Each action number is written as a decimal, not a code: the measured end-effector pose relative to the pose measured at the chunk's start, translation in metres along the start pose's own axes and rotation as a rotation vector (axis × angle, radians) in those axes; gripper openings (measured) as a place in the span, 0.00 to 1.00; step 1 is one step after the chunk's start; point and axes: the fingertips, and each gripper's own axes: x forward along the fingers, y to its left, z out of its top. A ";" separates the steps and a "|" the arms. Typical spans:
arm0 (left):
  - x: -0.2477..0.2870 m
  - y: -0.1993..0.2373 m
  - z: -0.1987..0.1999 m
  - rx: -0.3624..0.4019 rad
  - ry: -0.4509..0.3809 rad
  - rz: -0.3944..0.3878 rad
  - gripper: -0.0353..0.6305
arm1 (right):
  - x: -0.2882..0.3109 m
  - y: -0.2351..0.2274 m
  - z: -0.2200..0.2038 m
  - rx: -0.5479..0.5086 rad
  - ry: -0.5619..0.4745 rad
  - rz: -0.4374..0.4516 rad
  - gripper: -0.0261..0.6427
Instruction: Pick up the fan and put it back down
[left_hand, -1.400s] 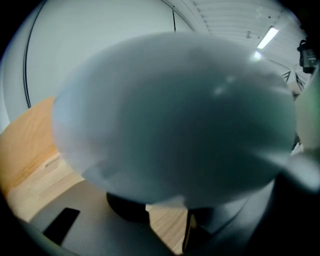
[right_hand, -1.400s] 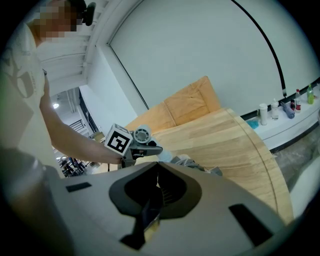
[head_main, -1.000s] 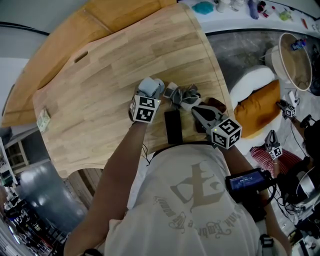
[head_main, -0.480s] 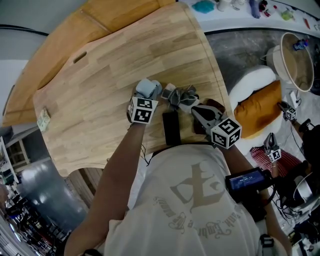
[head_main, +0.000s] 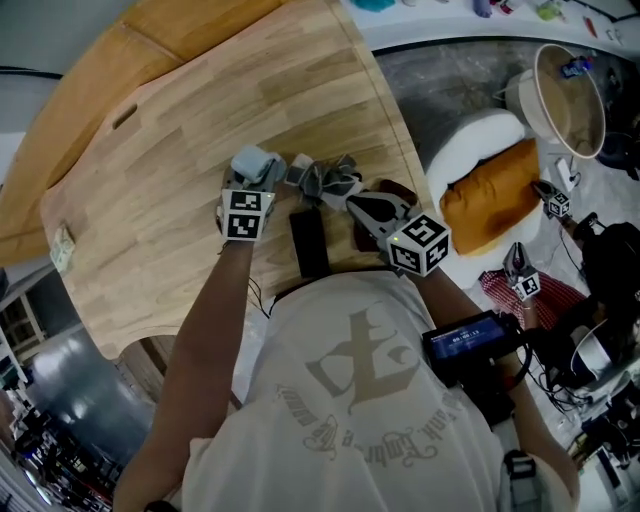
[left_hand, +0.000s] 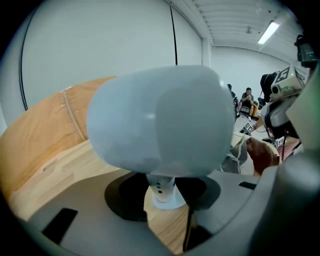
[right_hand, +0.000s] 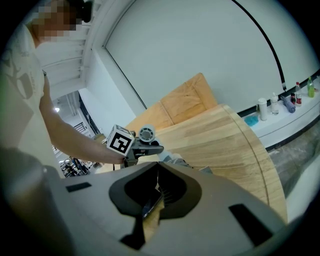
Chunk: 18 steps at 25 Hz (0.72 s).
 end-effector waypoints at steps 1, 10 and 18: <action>-0.002 0.003 0.004 -0.005 -0.015 0.005 0.30 | 0.003 0.000 0.002 -0.003 0.000 0.008 0.06; -0.026 -0.005 0.003 -0.065 -0.085 -0.004 0.31 | 0.002 0.005 0.002 -0.022 0.023 0.041 0.06; -0.074 -0.011 -0.018 -0.169 -0.121 0.050 0.30 | 0.005 0.020 0.010 -0.087 0.007 0.063 0.06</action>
